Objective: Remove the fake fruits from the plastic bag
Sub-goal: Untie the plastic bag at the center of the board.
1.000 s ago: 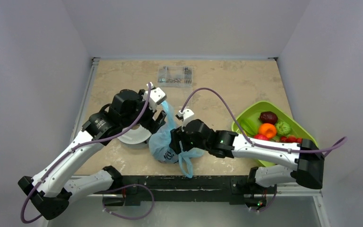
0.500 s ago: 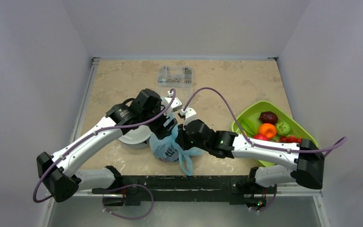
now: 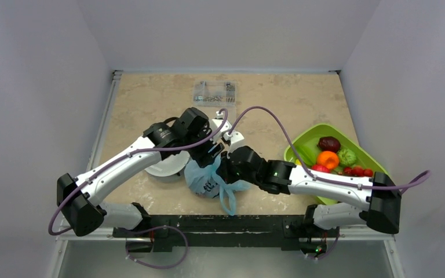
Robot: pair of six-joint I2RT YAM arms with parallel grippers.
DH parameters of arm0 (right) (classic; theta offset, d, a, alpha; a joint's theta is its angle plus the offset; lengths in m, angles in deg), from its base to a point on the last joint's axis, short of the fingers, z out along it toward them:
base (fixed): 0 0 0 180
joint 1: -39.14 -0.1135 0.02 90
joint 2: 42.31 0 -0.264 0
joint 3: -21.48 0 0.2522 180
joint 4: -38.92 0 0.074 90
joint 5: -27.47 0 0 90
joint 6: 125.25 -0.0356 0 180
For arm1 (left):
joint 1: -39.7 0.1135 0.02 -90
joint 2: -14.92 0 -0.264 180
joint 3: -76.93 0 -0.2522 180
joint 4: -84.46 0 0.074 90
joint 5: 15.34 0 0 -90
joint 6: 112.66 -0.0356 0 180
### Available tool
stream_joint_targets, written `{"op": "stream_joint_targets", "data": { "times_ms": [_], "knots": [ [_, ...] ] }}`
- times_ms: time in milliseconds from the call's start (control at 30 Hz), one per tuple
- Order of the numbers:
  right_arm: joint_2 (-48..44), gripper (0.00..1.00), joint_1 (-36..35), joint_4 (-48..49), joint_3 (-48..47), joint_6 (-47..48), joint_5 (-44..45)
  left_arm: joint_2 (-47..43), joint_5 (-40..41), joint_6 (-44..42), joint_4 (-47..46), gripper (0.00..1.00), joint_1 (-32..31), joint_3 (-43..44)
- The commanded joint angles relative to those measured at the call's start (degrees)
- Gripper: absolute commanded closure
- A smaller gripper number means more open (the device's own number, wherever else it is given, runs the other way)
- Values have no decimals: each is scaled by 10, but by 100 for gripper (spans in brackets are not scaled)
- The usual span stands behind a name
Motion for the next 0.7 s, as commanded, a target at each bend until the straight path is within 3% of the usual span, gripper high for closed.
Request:
{"op": "stream_joint_targets", "data": {
  "times_ms": [0, 100, 200, 267, 367, 433, 567, 667],
  "knots": [
    [-35, 100, -1, 49, -5, 12, 29, 0, 2, -11, 32, 34, -15, 7],
    [-59, 100, 0, 47, 3, 9, 45, -16, 3, -11, 25, 24, -15, 1],
    [-82, 100, 7, 62, 16, -1, 33, -26, -9, -11, 21, 22, -15, -1],
    [-89, 100, 17, 72, 21, -9, 11, -30, -17, -10, 18, 27, -15, -1],
    [-96, 100, 41, 88, 31, -27, -28, -34, -28, -10, 17, 45, -15, -1],
    [-99, 100, 63, 101, 39, -38, -60, -42, -35, -11, 14, 50, -15, -2],
    [-105, 100, 88, 115, 44, -49, -101, -54, -41, -12, 0, 36, -15, -13],
    [-103, 100, 88, 114, 37, -42, -110, -42, -37, -10, 2, 33, -15, -9]
  ]
}}
